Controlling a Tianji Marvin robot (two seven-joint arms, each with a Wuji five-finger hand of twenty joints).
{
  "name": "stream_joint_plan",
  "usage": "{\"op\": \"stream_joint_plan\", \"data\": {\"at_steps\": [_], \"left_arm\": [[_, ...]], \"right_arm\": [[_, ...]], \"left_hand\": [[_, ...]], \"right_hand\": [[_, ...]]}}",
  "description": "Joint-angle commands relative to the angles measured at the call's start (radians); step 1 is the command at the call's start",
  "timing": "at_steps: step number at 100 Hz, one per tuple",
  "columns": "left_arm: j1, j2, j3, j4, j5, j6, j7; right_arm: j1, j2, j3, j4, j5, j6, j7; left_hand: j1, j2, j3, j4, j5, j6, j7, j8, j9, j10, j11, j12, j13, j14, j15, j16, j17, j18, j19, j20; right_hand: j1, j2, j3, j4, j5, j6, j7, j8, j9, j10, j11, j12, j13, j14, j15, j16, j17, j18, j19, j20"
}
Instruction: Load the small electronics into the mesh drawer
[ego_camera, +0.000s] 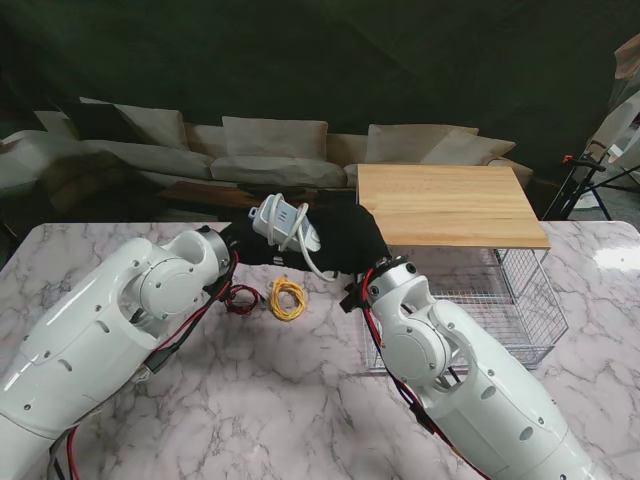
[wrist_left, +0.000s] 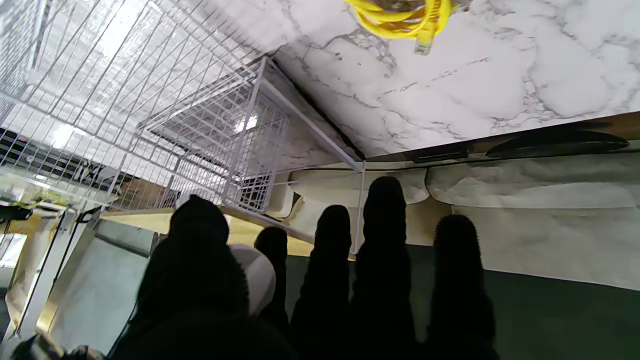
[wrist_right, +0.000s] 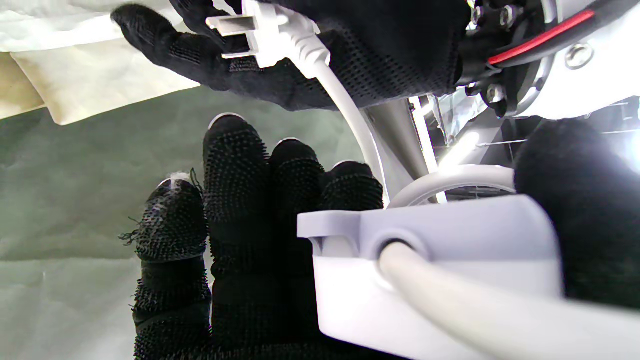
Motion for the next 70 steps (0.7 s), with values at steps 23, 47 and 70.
{"op": "stream_joint_plan", "data": {"at_steps": [23,47,70], "left_arm": [[-0.039,0.001,0.047,0.022,-0.028,-0.044,-0.057],[-0.078,0.019,0.085,0.054,-0.025,-0.098,-0.131],[-0.045,0.024,0.044,0.010,0.033,-0.083,-0.148]], "right_arm": [[0.004,-0.006,-0.002,0.001,0.008,0.006,-0.004],[0.003,-0.009,0.005,0.003,0.011,0.012,-0.013],[0.010,-0.011,0.000,0.011,0.020,0.024,-0.012]], "left_hand": [[0.230,0.057,0.040,0.011,0.185,-0.046,0.412,0.261,0.176,-0.097,0.170,0.136,0.118,-0.054,0.111,0.087,0.052,-0.057,0.150,0.082],[0.231,0.051,0.038,0.009,0.191,-0.048,0.408,0.259,0.179,-0.102,0.155,0.138,0.115,-0.051,0.096,0.082,0.049,-0.062,0.147,0.077],[-0.221,0.067,0.022,0.001,-0.084,0.169,-0.142,-0.143,-0.295,0.179,-0.199,-0.143,-0.252,0.067,-0.156,-0.105,-0.084,-0.048,-0.138,-0.093]], "right_hand": [[0.179,0.230,0.476,0.014,0.083,-0.051,0.111,0.035,0.004,-0.097,0.072,0.007,0.004,-0.019,0.003,0.014,-0.010,0.022,-0.001,-0.002],[0.179,0.231,0.475,0.013,0.083,-0.051,0.111,0.035,0.004,-0.097,0.073,0.007,0.004,-0.020,0.002,0.014,-0.010,0.022,-0.001,-0.002],[0.179,0.234,0.473,0.014,0.083,-0.051,0.111,0.035,0.001,-0.099,0.073,0.007,0.000,-0.021,0.000,0.013,-0.010,0.022,-0.001,-0.002]]}}
